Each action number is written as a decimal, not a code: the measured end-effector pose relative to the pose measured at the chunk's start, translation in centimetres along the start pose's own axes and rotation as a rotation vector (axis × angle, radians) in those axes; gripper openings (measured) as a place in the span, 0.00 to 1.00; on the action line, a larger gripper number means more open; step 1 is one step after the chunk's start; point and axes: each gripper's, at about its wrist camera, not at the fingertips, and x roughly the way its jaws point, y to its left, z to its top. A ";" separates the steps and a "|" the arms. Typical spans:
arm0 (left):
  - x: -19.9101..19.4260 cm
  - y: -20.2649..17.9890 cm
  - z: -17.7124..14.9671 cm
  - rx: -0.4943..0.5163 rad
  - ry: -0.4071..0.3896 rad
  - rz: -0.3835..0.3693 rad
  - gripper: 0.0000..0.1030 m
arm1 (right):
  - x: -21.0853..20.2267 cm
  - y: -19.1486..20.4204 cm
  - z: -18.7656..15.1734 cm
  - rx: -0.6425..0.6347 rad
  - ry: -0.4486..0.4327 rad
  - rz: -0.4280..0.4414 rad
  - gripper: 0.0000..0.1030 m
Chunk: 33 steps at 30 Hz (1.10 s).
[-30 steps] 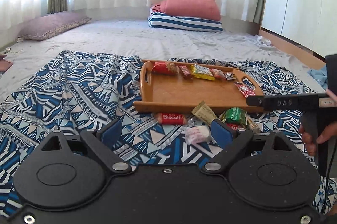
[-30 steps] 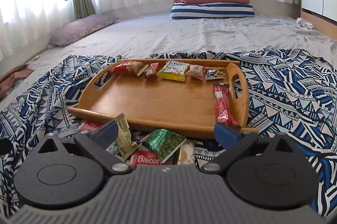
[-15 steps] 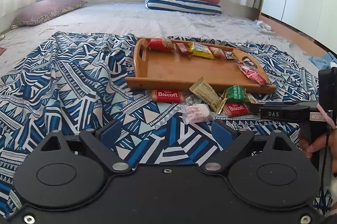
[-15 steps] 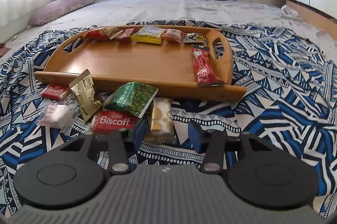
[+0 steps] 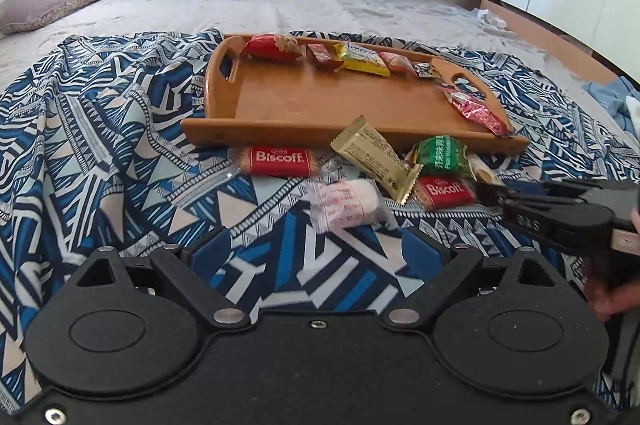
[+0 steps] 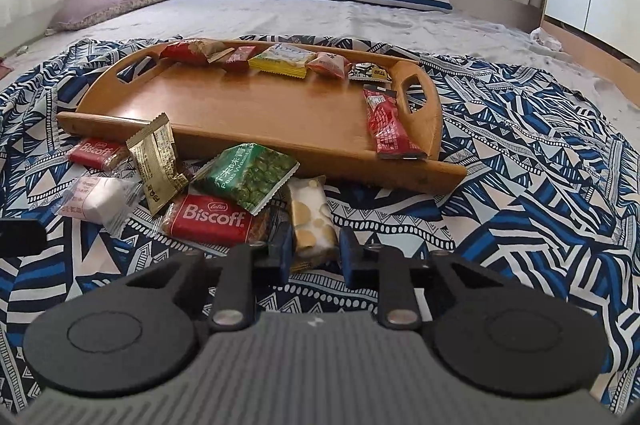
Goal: Organize snacks
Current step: 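Move both tools back toward the snack pile, then grasp the white pack with the left tool while the right tool grasps a cream biscuit pack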
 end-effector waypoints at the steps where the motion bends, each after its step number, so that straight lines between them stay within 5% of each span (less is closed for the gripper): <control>1: 0.5 -0.1 0.0 0.002 -0.006 0.012 0.89 | -0.3 -0.1 -0.2 0.018 0.004 0.004 0.27; 4: 2.3 -0.5 0.6 0.000 0.014 0.064 0.84 | -1.7 0.3 -1.1 0.059 -0.007 -0.005 0.27; 21: 5.4 -1.8 1.1 0.011 0.009 0.056 0.76 | -3.8 0.8 -3.2 0.094 -0.018 0.001 0.29; 27: 5.0 -1.2 0.8 -0.027 -0.031 0.037 0.48 | -4.1 1.9 -3.4 0.045 -0.031 -0.061 0.34; 33: 4.2 0.5 0.8 -0.111 -0.040 -0.008 0.42 | -4.7 2.4 -3.6 0.021 -0.037 -0.073 0.27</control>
